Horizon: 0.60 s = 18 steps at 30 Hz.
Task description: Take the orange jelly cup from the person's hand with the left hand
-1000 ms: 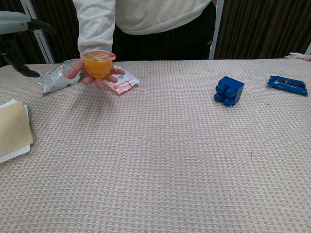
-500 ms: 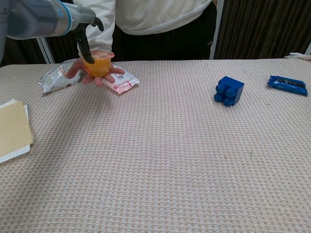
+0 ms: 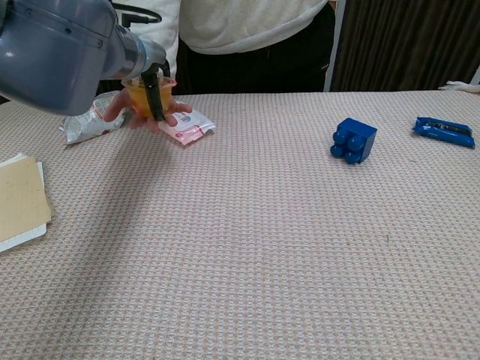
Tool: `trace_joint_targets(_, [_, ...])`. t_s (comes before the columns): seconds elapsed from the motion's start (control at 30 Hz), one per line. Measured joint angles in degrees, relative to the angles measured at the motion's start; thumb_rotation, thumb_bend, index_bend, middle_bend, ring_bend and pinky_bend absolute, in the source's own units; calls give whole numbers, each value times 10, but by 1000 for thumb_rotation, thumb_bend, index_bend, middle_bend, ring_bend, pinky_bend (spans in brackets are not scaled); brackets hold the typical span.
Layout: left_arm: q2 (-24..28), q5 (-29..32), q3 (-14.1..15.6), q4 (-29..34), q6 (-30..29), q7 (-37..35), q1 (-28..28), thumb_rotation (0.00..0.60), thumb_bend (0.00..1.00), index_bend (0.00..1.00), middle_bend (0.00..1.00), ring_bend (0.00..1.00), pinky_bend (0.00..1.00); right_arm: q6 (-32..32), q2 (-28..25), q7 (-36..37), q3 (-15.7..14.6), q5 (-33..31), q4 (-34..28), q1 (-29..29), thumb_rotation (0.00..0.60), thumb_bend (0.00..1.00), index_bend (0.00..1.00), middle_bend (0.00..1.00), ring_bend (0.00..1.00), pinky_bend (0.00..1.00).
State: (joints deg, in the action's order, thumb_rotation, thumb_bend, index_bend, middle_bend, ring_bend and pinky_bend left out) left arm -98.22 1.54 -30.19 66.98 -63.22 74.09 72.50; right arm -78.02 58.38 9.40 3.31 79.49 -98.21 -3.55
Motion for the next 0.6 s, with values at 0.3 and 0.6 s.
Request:
trace_joint_targets(0.3, [-20, -17, 5, -23, 7, -33, 4, 600, 493, 678, 483, 447, 466, -2, 0, 0, 0, 2, 0, 1, 600, 73, 138, 0, 0, 0])
trace_joint_targets(0.6, [-21, -128, 16, 13, 0, -133, -14, 600, 535, 792, 573, 521, 527, -3, 1, -3, 1, 2, 0, 1, 600, 73, 138, 0, 0, 0])
